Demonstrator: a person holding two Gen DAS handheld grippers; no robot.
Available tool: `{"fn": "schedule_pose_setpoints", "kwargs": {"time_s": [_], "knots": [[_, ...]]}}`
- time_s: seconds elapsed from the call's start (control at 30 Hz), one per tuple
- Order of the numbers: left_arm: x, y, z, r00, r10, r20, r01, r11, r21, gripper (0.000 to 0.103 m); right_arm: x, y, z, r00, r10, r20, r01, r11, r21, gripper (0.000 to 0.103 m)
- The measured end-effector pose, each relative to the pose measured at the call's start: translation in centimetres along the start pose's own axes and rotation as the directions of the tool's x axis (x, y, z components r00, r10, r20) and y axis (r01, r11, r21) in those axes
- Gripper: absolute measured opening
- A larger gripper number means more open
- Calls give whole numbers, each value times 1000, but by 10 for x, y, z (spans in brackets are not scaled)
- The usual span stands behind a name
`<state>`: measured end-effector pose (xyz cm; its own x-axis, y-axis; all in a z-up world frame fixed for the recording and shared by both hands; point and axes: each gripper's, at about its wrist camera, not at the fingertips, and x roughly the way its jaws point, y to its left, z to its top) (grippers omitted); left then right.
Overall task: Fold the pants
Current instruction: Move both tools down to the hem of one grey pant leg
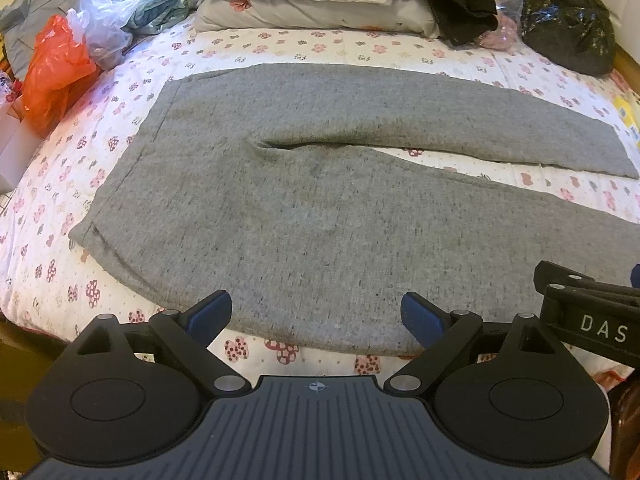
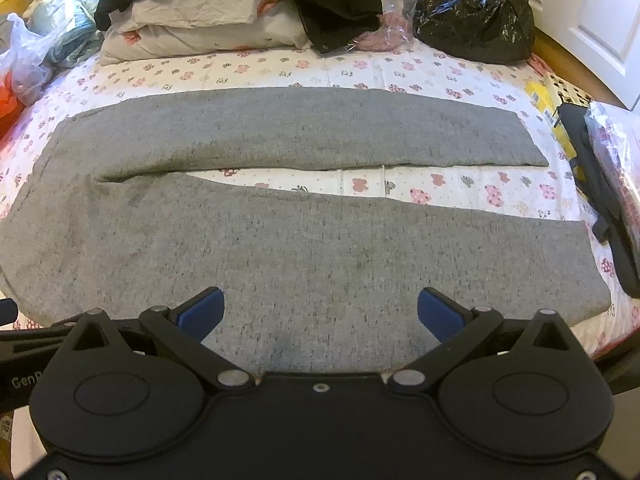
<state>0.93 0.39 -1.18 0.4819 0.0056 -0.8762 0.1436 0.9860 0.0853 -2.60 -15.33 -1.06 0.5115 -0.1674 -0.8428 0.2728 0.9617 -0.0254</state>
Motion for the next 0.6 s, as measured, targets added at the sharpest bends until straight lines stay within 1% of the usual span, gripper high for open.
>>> {"fn": "schedule_pose_setpoints", "kwargs": {"time_s": [0.33, 0.47, 0.53, 0.6], "knots": [[5, -3, 2, 1000, -16, 4, 16, 1000, 20, 90, 5, 2, 2, 1000, -14, 0, 14, 1000, -7, 102], [6, -3, 12, 999, -31, 19, 31, 999, 24, 89, 9, 0, 3, 1000, 13, -11, -13, 1000, -16, 102], [3, -1, 23, 998, -36, 47, 35, 999, 29, 89, 11, -4, 6, 999, 46, -12, -46, 999, -9, 93], [-1, 0, 35, 995, -28, 97, 25, 999, 36, 89, 14, -11, 13, 997, 76, -19, -76, 997, 9, 84]]}}
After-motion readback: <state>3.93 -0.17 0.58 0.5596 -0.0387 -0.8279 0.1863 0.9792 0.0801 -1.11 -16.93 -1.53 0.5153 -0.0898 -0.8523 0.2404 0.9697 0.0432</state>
